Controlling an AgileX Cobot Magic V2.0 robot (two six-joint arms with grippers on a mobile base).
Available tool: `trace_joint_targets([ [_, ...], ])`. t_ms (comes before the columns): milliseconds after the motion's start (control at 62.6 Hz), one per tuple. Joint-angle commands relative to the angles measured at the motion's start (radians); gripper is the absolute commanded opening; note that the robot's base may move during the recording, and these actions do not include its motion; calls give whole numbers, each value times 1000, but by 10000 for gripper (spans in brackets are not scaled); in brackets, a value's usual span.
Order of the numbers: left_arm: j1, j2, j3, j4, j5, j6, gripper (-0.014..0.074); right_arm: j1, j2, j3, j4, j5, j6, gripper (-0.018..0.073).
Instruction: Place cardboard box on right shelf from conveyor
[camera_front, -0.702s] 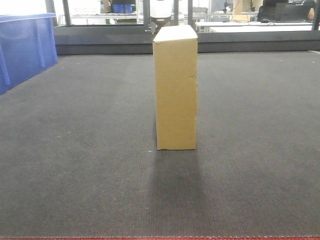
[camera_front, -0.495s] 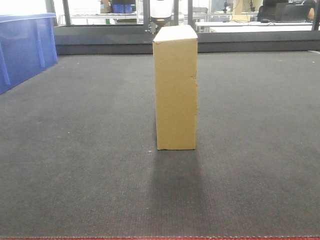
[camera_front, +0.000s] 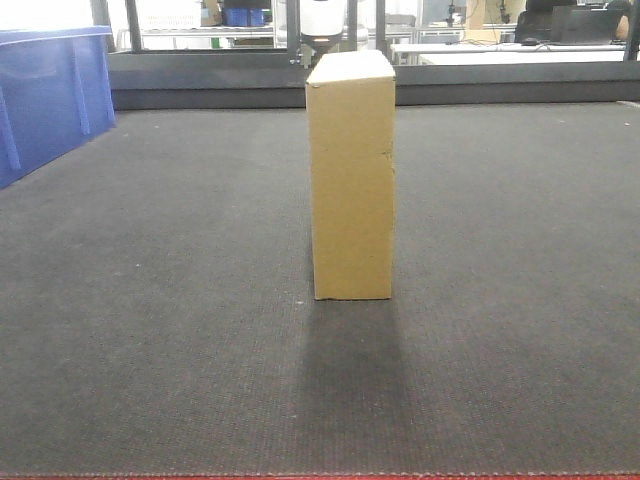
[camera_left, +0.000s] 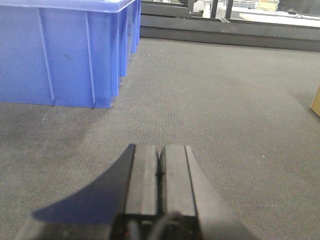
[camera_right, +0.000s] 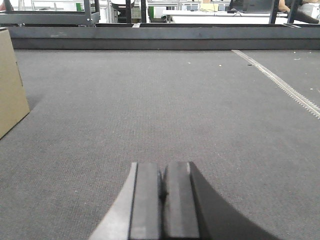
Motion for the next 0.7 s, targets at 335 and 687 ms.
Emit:
trace_joint_targets([
  [335,0,-13,-3,-5,-90,-5,-119,2,-14,-43,-2,-139,-6,58],
  [687,0,-13,-3,-5,-90,-5,-119,2,154,-342,-2,-81,-5,263],
])
